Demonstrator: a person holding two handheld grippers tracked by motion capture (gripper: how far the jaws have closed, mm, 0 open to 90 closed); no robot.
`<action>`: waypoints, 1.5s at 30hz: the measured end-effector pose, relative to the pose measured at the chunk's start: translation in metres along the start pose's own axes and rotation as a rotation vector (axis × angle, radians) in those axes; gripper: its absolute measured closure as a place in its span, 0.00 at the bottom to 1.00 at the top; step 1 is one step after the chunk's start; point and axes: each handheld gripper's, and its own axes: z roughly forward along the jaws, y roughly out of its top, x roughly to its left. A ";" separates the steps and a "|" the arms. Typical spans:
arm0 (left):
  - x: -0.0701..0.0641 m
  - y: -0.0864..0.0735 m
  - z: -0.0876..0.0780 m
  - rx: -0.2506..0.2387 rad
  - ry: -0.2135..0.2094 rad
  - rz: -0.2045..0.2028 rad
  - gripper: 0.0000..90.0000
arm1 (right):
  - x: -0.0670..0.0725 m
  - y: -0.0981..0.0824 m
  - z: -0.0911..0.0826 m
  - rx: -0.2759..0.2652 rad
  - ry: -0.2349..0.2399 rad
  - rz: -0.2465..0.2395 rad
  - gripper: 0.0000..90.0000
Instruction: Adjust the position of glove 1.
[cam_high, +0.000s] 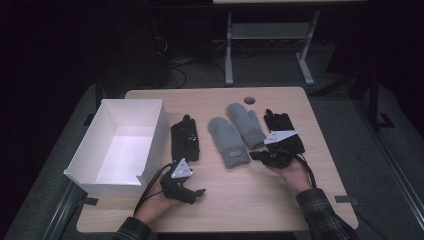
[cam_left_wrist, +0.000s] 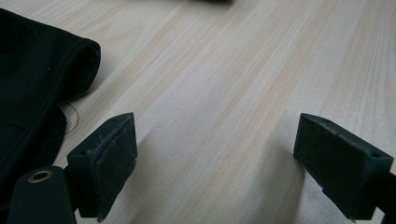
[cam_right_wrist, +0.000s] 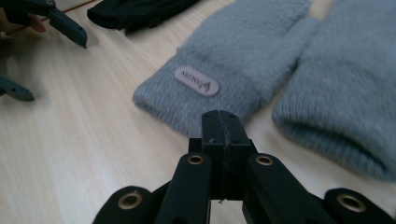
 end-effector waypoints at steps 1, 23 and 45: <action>0.000 0.000 0.000 -0.001 0.000 -0.002 0.14 | -0.001 0.003 0.003 -0.001 -0.001 -0.008 1.00; -0.004 -0.005 -0.005 0.000 -0.012 0.009 0.14 | -0.008 0.027 0.054 0.004 0.041 -0.030 1.00; -0.005 -0.005 -0.005 -0.001 -0.015 0.011 0.14 | 0.038 0.024 0.052 0.059 0.205 -0.109 1.00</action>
